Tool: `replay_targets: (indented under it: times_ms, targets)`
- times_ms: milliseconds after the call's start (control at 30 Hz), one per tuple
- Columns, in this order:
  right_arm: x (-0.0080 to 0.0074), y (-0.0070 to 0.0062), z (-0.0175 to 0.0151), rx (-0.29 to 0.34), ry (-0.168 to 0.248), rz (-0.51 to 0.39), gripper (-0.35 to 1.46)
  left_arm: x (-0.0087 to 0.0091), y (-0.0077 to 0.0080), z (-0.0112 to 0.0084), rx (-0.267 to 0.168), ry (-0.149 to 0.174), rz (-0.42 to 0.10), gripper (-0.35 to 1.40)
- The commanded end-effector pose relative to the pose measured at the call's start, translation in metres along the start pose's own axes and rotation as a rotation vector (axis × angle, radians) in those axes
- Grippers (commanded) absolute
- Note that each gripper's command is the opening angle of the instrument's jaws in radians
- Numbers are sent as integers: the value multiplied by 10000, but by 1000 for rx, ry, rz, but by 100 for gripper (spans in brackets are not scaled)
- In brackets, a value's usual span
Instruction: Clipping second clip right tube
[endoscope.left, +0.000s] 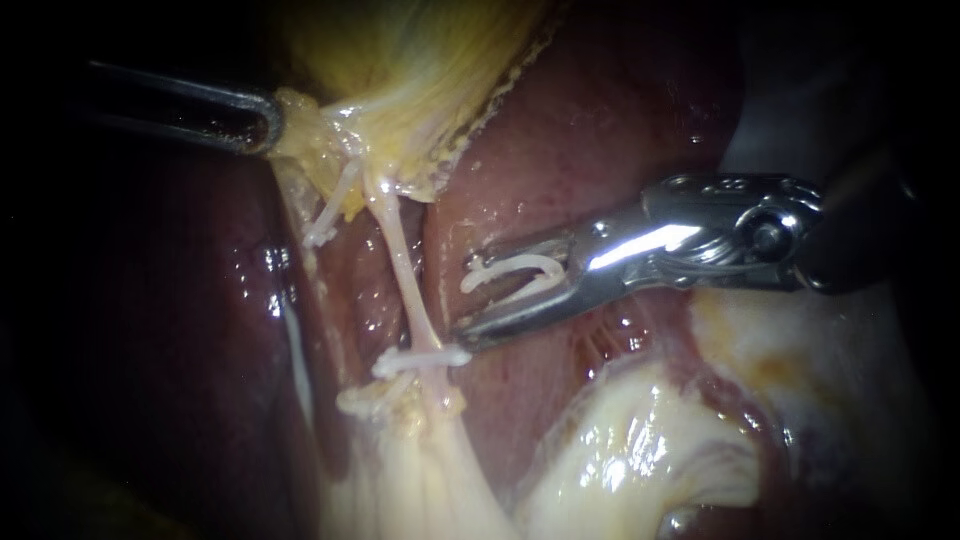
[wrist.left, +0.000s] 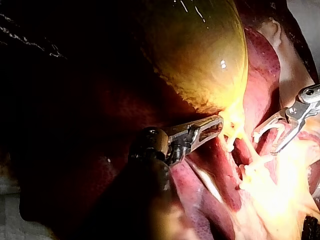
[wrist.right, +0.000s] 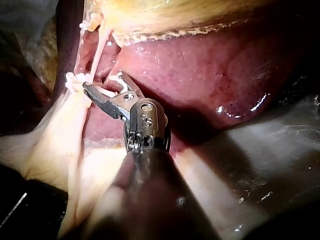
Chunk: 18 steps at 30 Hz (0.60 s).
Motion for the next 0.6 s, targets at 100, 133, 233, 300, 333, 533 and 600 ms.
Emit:
replay_targets:
  times_ms: [100,133,233,300,333,533,600]
  targets:
    - [1,0,6,-5,-2,9,49,1,0,1,0,0,0,-35]
    - [1,0,8,-4,1,9,49,1,0,1,0,0,0,-35]
    - [2,1,13,-6,5,15,49,1,0,2,2,1,0,-35]
    - [2,2,18,-3,9,21,49,2,0,3,1,1,0,-35]
    - [1,2,20,0,10,20,49,2,0,3,1,1,0,-35]
    - [0,7,36,36,42,31,50,2,1,3,1,1,0,-35]
    - [0,8,41,55,56,37,50,2,1,4,1,1,0,-35]
